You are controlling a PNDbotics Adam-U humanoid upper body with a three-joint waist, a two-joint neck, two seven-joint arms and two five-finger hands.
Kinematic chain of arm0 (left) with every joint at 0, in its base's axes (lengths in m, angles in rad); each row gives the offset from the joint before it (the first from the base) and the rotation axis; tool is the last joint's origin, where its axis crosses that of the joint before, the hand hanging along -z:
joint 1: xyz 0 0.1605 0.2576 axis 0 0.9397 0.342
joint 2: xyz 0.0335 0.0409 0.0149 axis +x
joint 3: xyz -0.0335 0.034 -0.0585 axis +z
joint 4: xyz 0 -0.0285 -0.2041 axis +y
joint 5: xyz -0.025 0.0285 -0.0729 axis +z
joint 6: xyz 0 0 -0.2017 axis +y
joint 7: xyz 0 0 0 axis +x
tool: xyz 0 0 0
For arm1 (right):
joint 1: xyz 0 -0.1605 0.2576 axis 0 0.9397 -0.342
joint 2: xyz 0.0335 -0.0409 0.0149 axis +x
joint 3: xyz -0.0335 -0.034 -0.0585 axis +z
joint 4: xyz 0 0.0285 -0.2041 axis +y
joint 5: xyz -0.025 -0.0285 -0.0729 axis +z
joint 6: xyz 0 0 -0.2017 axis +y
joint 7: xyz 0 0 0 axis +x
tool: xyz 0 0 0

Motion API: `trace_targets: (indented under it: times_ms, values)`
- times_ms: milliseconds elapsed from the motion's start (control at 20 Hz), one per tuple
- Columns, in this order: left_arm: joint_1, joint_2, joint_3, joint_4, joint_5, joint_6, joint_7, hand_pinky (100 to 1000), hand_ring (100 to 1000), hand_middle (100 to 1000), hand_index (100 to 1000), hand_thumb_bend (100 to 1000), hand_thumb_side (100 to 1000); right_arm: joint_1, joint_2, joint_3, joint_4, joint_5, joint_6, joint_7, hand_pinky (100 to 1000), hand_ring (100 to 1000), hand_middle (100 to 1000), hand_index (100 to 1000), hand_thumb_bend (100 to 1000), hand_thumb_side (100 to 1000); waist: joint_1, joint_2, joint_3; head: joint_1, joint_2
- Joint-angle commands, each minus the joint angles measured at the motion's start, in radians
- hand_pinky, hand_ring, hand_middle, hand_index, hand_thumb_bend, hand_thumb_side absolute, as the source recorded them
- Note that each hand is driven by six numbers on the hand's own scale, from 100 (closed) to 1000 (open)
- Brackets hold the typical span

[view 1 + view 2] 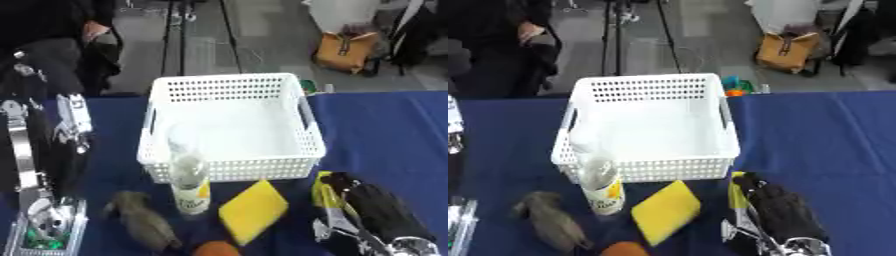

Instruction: Pick up objects on the table and place them in the box.

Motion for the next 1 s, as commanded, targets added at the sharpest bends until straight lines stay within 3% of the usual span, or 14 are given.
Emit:
trace_targets:
  times_ms: [50, 150, 500, 550, 1000]
  values:
    - [-0.011, 0.005, 0.002, -0.014, 0.002, 0.003, 0.003, 727, 714, 673, 749, 100, 749, 0.018, -0.010, 0.005, 0.076, 0.012, 0.000, 0.007, 282, 690, 773, 903, 100, 407, 0.002, -0.008, 0.002, -0.001, -0.008]
    - [-0.011, 0.005, 0.002, -0.014, 0.002, 0.003, 0.003, 731, 714, 674, 749, 100, 750, 0.017, -0.016, 0.013, 0.075, 0.010, -0.001, -0.016, 242, 658, 700, 848, 100, 323, 0.000, -0.009, 0.001, -0.001, -0.009]
    - [-0.011, 0.006, 0.003, -0.014, 0.000, 0.005, 0.007, 735, 713, 674, 748, 100, 751, 0.015, -0.027, 0.024, 0.078, -0.004, 0.001, -0.090, 182, 630, 617, 760, 100, 190, -0.002, -0.011, -0.003, 0.003, -0.010]
    - [-0.011, 0.005, 0.003, -0.014, 0.000, 0.005, 0.007, 739, 712, 674, 747, 100, 751, 0.014, -0.028, 0.024, 0.079, -0.006, 0.002, -0.096, 146, 614, 561, 726, 104, 124, -0.002, -0.011, -0.004, 0.003, -0.010]
    - [-0.009, 0.004, 0.004, -0.014, -0.003, 0.008, 0.010, 743, 711, 674, 746, 100, 752, 0.003, -0.032, 0.026, 0.033, -0.086, -0.003, -0.190, 100, 564, 429, 646, 100, 100, 0.001, -0.016, -0.010, 0.009, -0.007]
